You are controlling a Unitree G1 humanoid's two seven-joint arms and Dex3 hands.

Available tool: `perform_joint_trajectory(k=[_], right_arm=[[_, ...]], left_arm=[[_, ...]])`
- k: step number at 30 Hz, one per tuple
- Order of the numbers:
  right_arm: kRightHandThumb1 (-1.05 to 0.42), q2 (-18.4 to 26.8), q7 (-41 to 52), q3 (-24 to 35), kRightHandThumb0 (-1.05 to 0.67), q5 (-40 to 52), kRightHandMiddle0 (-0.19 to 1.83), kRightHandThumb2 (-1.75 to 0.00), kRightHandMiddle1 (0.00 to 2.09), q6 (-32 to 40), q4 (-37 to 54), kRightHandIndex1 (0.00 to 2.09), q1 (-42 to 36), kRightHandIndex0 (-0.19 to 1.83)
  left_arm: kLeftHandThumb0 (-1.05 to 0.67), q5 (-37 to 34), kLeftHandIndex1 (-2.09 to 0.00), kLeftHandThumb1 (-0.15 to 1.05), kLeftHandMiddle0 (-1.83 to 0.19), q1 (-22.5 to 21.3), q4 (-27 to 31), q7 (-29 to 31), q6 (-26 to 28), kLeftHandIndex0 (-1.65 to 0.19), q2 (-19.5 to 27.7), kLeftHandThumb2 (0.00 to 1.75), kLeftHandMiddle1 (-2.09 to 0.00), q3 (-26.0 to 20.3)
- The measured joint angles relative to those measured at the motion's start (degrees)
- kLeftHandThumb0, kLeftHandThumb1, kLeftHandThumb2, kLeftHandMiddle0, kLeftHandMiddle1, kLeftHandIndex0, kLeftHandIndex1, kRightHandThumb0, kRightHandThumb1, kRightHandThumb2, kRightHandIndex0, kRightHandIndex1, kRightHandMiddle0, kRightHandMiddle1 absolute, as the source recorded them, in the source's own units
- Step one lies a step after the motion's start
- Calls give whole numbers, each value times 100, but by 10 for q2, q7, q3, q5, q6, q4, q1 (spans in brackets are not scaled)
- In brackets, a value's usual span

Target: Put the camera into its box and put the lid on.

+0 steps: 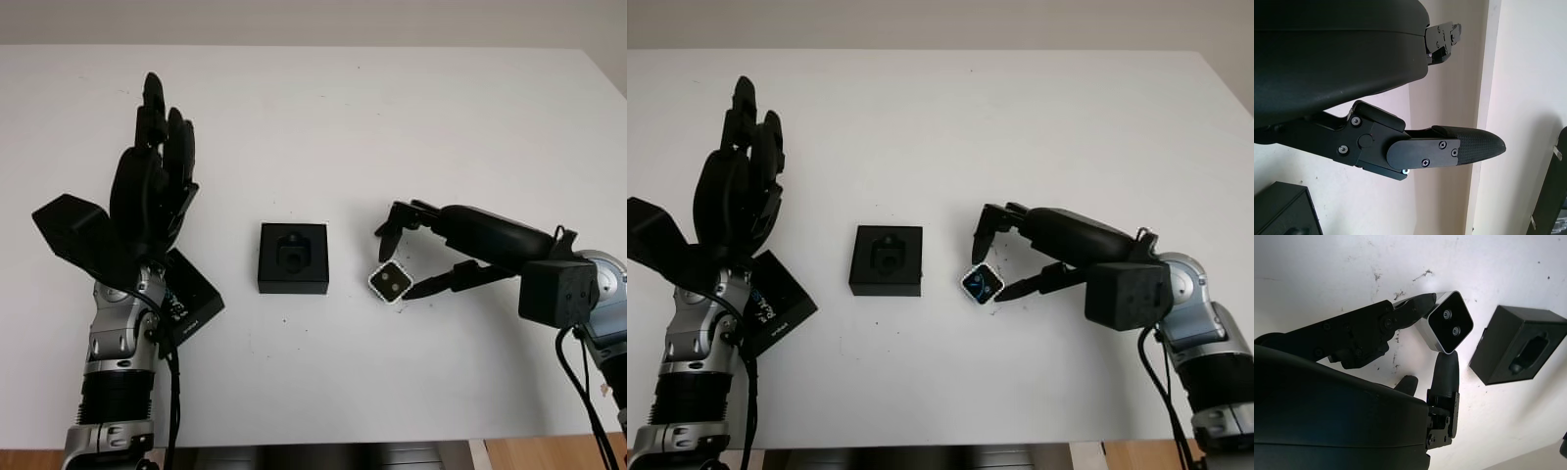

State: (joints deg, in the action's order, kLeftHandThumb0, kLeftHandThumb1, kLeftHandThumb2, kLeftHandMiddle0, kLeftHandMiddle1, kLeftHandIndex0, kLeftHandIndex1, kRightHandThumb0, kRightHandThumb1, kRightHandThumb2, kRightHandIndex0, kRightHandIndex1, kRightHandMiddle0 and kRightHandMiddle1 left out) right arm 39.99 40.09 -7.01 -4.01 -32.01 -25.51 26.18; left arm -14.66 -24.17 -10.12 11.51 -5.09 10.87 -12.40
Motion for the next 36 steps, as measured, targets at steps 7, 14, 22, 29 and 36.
perform_joint_trajectory(k=[7, 14, 22, 29, 36], right_arm=[[-105, -7, 18, 7, -34, 11, 4, -12, 190, 48, 13, 88, -2, -4], [-105, -22, 20, 11, -32, 22, 8, -9, 190, 78, 20, 81, -8, -2], [-105, -41, 24, 18, -34, 42, 8, -10, 193, 119, 25, 74, -10, -4], [-105, -48, 20, 19, -37, 35, 8, -11, 193, 109, 21, 69, -13, -2], [-105, -50, 10, 18, -37, 21, 9, -11, 193, 94, 19, 69, -14, -1]], left_arm=[[-71, -7, 0, 105, 19, 0, 0, 3, 0, 19, 0, 43, 0, -3], [-73, -7, 0, 105, 19, 0, 0, 4, 0, 19, 1, 44, 0, -3], [-72, -14, 0, 105, 19, 0, 0, 12, 1, 19, 4, 42, 0, -5], [-71, -15, 0, 105, 19, 0, 0, 13, 1, 19, 4, 45, 0, -6], [-70, -14, 0, 105, 19, 0, 0, 16, 0, 19, 4, 46, 0, -6]])
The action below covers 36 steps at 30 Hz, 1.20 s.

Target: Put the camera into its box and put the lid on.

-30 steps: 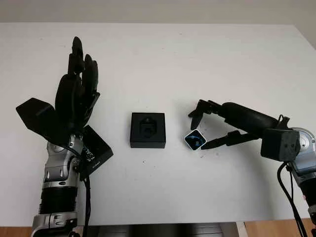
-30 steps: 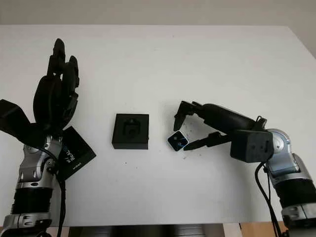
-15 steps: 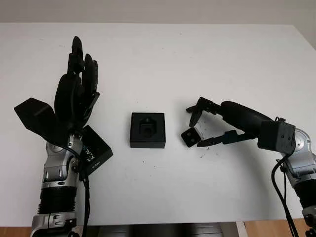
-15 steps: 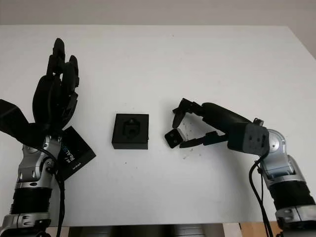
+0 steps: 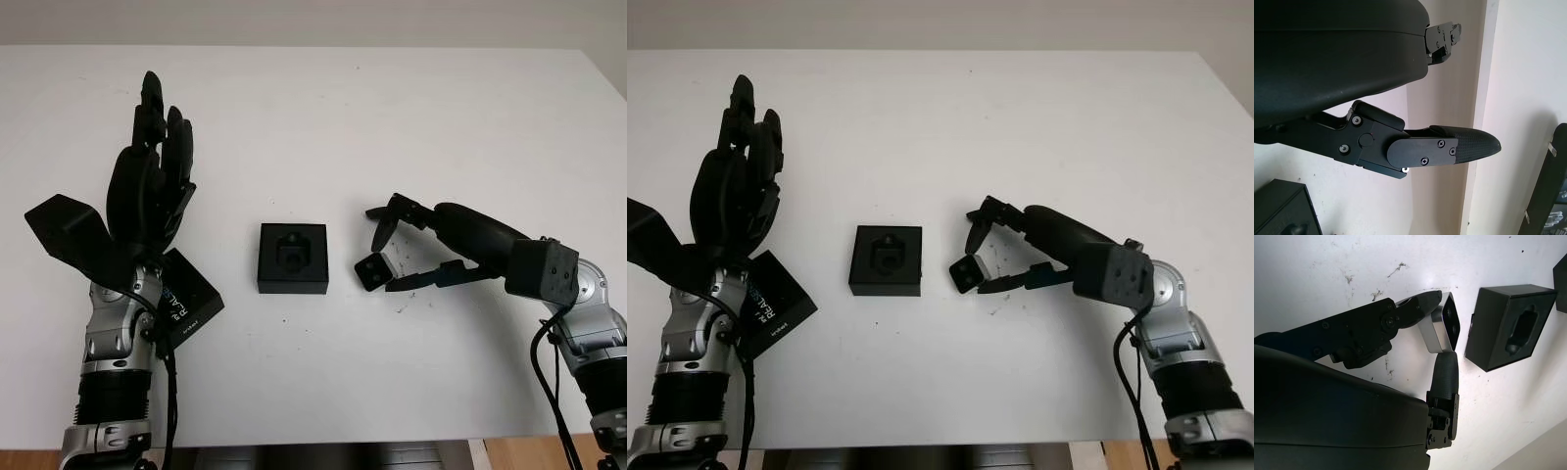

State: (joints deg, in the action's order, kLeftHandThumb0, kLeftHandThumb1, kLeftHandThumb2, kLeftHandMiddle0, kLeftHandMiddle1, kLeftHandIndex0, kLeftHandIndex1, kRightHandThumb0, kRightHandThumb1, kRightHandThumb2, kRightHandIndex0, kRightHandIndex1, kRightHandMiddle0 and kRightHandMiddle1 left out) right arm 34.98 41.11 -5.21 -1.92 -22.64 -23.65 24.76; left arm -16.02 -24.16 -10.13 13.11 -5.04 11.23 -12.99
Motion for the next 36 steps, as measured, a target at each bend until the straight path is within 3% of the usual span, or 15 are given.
perform_joint_trajectory(k=[8, 13, 23, 27, 36], right_arm=[[-101, 13, -43, -14, -33, -92, 10, -5, 178, -66, 4, 62, -1, -3], [-91, 41, -51, -31, -46, -157, 6, -5, 119, -60, 56, 34, -6, 2], [-84, 72, -51, -33, -52, -193, 18, -5, 46, -45, 139, 10, -21, 11], [-83, 78, -48, -31, -49, -191, 24, -5, 34, -38, 159, 8, -25, 12], [-82, 84, -49, -31, -48, -184, 32, -5, 33, -43, 178, 8, -33, 16]], left_arm=[[-71, 1, 0, 105, 19, 0, 0, 1, 0, 19, 0, 45, 0, 0], [-71, 2, 0, 105, 19, 0, 0, 0, -2, 19, 0, 46, 0, -1], [-71, 3, 0, 105, 19, 1, 0, -1, -3, 19, 0, 46, 0, 0], [-71, 4, 0, 105, 19, 1, 0, -4, -3, 19, 0, 45, 0, 0], [-70, 3, 0, 105, 19, 1, 0, -4, -3, 19, 0, 46, 0, 0]])
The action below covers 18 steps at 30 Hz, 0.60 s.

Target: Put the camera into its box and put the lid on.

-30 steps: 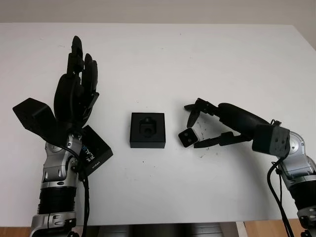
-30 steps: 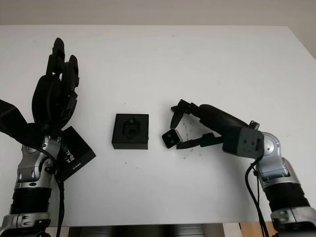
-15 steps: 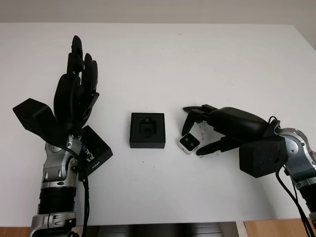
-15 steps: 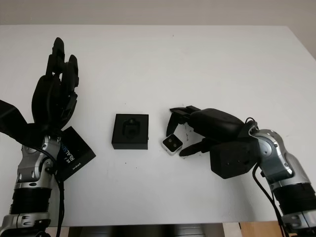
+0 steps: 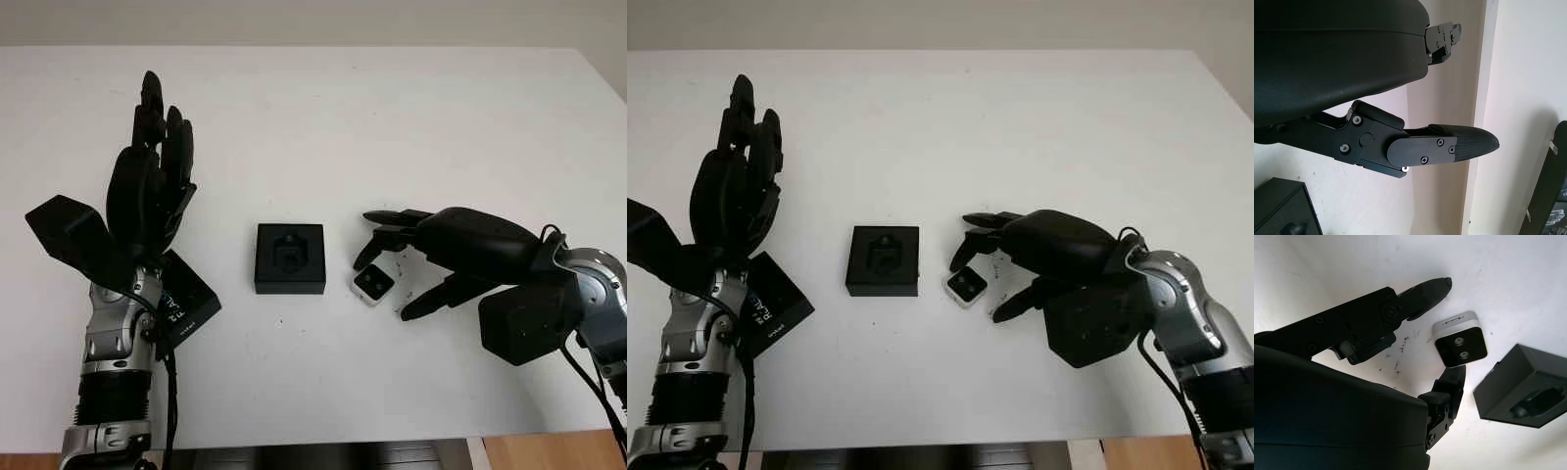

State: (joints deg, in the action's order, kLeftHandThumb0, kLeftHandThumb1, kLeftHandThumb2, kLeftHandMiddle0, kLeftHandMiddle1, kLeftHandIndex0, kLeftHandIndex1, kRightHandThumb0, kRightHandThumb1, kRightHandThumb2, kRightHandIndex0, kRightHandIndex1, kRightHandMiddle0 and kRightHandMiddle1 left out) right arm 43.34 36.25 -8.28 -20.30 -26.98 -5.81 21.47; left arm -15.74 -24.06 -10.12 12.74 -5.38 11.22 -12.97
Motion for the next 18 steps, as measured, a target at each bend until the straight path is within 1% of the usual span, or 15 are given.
perform_joint_trajectory(k=[6, 15, 16, 18], right_arm=[[-83, -7, -20, -3, -46, 11, 35, -6, 38, -23, -24, 9, -5, 19], [-87, -21, -59, -12, -42, 2, 32, -6, 45, -59, -59, 9, -4, 20], [-87, -22, -63, -13, -41, 0, 34, -6, 49, -62, -62, 10, -3, 21], [-88, -24, -75, -14, -40, -4, 30, -6, 63, -74, -72, 10, -1, 24]], left_arm=[[-72, 0, 0, 105, 19, 0, 0, -3, 1, 19, 0, 45, 0, 1], [-72, 5, 0, 105, 19, 0, 0, -4, 2, 19, 0, 47, 0, 3], [-72, 5, 0, 105, 19, 0, 0, -4, 2, 19, 0, 47, 0, 3], [-73, 5, 0, 105, 19, 0, 0, -4, 2, 19, 0, 46, 0, 3]])
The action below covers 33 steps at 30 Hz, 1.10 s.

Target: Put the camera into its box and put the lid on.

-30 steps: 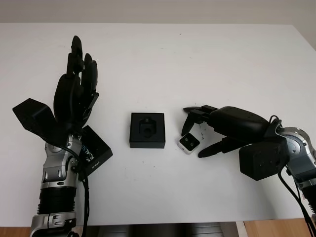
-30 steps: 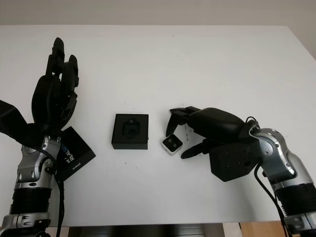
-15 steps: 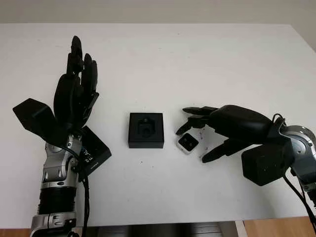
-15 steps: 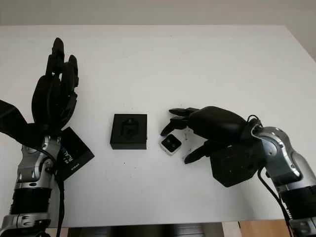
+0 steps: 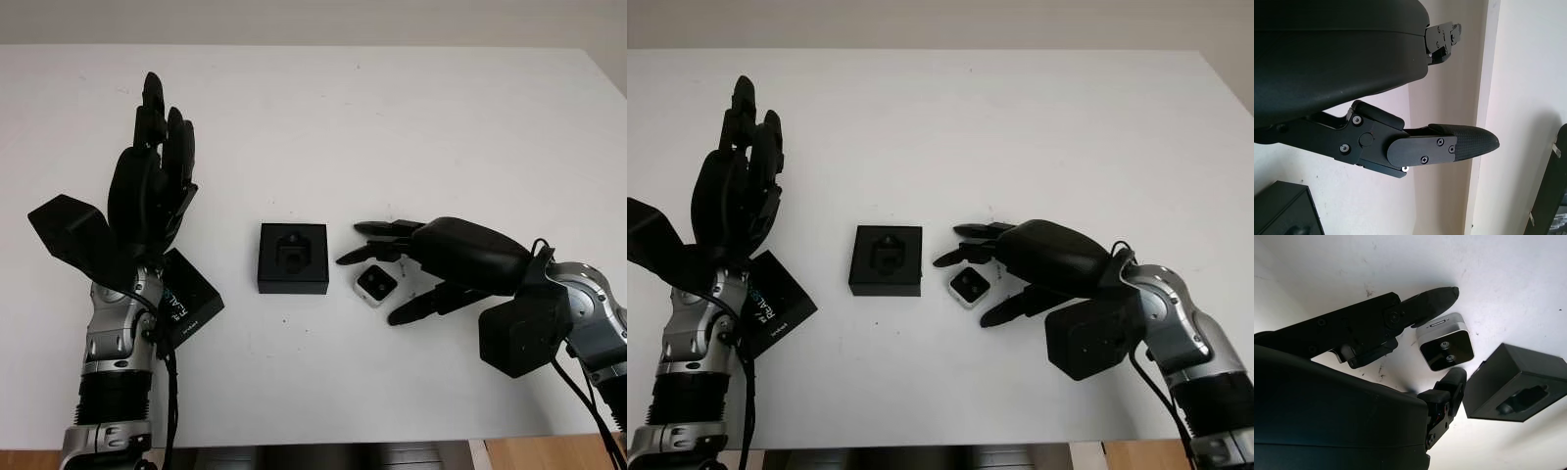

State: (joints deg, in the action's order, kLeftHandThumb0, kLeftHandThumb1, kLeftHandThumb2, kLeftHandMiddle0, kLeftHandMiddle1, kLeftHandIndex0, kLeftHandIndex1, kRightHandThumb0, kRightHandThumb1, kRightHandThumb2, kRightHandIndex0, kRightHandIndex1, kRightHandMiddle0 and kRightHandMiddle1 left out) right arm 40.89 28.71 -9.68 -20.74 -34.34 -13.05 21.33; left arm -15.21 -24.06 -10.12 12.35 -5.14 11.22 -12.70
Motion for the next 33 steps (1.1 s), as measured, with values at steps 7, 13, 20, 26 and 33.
perform_joint_trajectory(k=[7, 13, 20, 26, 33], right_arm=[[-90, -7, -29, -4, -34, -7, 27, -6, 104, -28, -28, 11, 10, 28], [-94, -11, -46, -6, -31, -11, 28, -6, 136, -48, -49, 13, 18, 31], [-93, -10, -54, -6, -30, -16, 29, -5, 145, -57, -61, 13, 25, 31], [-91, -10, -49, -6, -30, -14, 28, -5, 155, -57, -63, 14, 28, 32], [-94, -16, -31, -5, -30, 25, 20, -6, 171, -27, -73, 14, 28, 31]], left_arm=[[-73, 1, 0, 105, 19, 0, 0, -5, 1, 19, 0, 46, 0, 0], [-73, 3, 0, 105, 19, 0, 0, -5, 2, 19, 0, 45, 0, 1], [-73, 3, 0, 105, 19, 0, 0, -4, 3, 19, 0, 45, 0, 1], [-73, 2, 0, 105, 19, 0, 0, -4, 4, 19, 0, 45, 0, 1], [-74, 2, 0, 105, 19, 0, 1, -5, 8, 19, 0, 45, 0, 1]])
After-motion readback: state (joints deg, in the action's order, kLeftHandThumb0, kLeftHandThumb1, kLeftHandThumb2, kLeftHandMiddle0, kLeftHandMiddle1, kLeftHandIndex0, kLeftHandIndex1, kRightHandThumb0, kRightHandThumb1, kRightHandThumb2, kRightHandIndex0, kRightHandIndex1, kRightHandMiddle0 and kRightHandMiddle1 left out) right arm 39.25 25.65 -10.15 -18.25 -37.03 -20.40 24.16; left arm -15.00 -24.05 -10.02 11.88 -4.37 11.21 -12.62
